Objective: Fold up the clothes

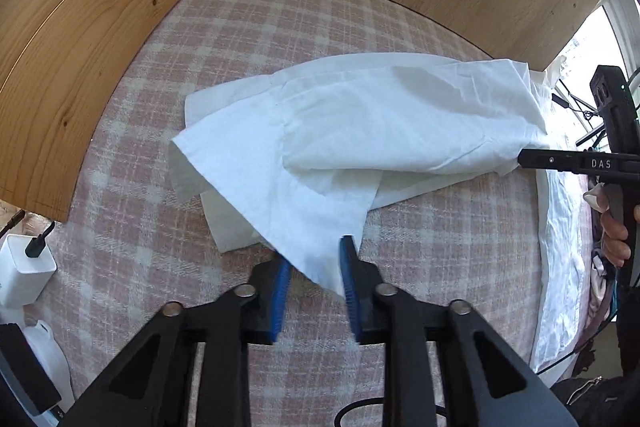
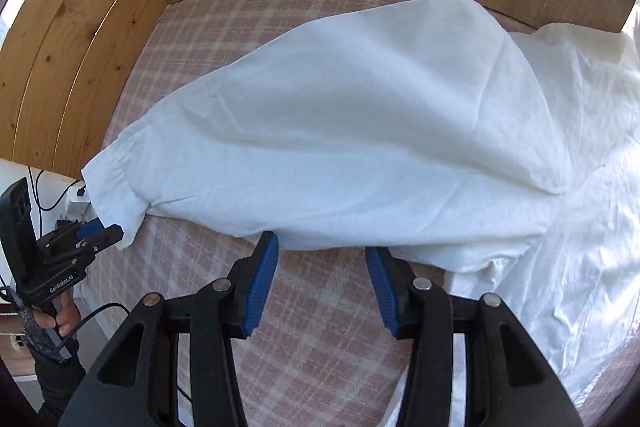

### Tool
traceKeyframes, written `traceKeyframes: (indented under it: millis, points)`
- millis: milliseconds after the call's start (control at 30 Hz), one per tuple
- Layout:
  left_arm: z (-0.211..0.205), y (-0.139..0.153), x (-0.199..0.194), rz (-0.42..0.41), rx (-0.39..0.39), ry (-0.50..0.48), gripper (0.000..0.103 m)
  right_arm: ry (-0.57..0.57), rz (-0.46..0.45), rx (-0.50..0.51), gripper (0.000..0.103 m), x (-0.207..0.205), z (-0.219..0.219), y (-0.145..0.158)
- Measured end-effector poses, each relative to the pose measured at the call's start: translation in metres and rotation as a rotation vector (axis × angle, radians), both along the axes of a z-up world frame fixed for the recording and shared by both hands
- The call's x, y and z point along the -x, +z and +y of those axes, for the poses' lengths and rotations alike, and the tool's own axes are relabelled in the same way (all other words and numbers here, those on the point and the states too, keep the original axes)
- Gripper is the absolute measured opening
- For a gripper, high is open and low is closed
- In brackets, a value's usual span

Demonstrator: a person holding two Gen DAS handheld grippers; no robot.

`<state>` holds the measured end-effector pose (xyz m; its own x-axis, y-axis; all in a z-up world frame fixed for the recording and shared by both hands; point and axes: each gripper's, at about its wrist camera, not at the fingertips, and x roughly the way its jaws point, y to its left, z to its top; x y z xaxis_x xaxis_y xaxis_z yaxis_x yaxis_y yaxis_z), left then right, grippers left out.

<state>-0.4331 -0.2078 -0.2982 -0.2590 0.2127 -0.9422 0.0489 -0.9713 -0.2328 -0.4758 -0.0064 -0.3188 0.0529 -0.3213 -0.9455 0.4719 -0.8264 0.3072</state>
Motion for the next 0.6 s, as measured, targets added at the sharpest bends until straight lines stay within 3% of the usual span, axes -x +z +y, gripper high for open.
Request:
traceKeyframes:
  millis: [67, 200, 300, 367, 500, 600]
  points:
    - [-0.001, 0.002, 0.002, 0.004, 0.004, -0.016, 0.001, -0.023, -0.005, 0.005, 0.043, 0.004, 0.001, -0.001]
    - [-0.011, 0.028, 0.004, 0.055, 0.081, -0.046, 0.001, -0.049, 0.032, -0.008, 0.023, 0.009, 0.006, 0.003]
    - [-0.029, 0.045, 0.006, 0.078, 0.132, -0.032, 0.001, -0.068, 0.031, -0.014, 0.023, 0.013, 0.013, 0.005]
    - [-0.043, 0.037, 0.009, 0.038, 0.127, -0.015, 0.003, -0.064, 0.029, -0.033, 0.023, 0.014, 0.016, 0.003]
    - [-0.055, 0.014, 0.011, -0.044, 0.267, -0.007, 0.004, -0.007, 0.008, -0.035, 0.023, 0.011, 0.02, 0.007]
    - [-0.05, 0.028, 0.003, -0.013, 0.248, -0.006, 0.006, 0.043, 0.01, 0.016, 0.023, 0.001, 0.038, 0.031]
